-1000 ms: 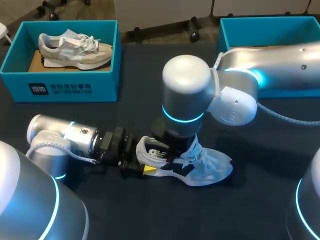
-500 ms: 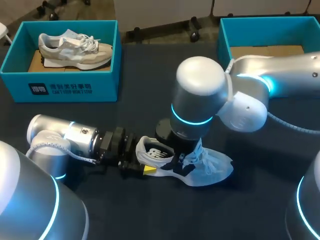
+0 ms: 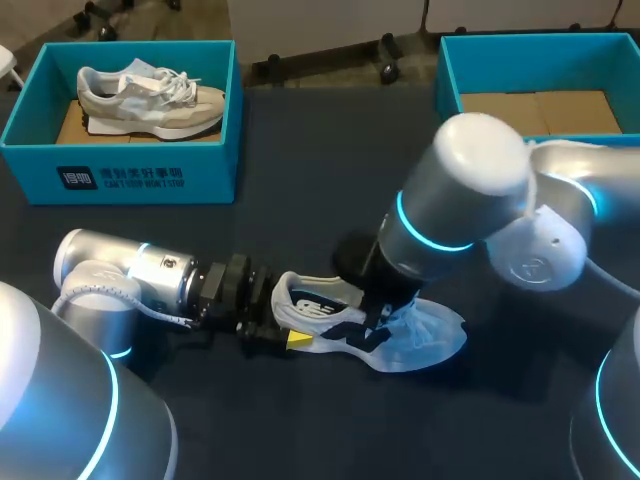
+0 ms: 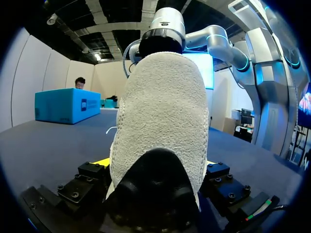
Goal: Take the shoe out of the shoebox, open the shoe tongue, remove and reinsert the insole, then place the shoe into the shoebox
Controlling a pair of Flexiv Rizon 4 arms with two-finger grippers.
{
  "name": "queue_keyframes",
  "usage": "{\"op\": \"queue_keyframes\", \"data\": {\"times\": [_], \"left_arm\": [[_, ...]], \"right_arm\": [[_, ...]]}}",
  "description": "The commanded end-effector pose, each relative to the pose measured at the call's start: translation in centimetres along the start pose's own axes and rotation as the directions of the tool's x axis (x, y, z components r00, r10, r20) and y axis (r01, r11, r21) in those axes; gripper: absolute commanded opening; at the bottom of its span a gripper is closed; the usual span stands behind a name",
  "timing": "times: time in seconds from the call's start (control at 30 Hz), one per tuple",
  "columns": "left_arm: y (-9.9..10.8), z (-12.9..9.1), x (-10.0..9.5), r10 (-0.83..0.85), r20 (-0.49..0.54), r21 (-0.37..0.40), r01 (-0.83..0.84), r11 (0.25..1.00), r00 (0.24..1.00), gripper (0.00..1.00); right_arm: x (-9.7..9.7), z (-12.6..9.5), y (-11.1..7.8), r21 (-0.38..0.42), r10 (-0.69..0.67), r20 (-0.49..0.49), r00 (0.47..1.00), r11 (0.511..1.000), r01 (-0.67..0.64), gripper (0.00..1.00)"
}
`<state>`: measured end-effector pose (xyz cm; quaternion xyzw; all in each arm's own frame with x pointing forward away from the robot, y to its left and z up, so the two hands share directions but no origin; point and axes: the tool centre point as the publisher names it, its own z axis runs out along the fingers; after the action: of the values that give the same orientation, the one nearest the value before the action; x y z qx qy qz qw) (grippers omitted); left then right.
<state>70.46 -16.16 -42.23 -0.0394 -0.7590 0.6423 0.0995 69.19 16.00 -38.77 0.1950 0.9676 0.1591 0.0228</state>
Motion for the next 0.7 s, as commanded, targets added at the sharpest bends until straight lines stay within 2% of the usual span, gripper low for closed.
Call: {"op": "queue_keyframes", "data": {"times": [0.03,0.27,0.7], "left_arm": [[0.2,0.1,-0.1,0.000,0.001,0.000,0.000,1.000,1.000,0.00],[0.2,0.1,-0.1,0.000,0.001,0.000,0.000,1.000,1.000,0.00],[0.2,0.1,-0.1,0.000,0.001,0.000,0.000,1.000,1.000,0.00]], "right_arm": [[-0.2,-0.8,-1.0,-0.090,-0.010,-0.006,1.000,0.996,0.009,0.00],[-0.5,-1.5,-1.3,-0.180,-0.041,-0.002,0.999,0.983,0.040,0.00],[-1.0,-3.3,-0.4,-0.246,-0.138,-0.001,0.990,0.960,0.133,0.00]]}}
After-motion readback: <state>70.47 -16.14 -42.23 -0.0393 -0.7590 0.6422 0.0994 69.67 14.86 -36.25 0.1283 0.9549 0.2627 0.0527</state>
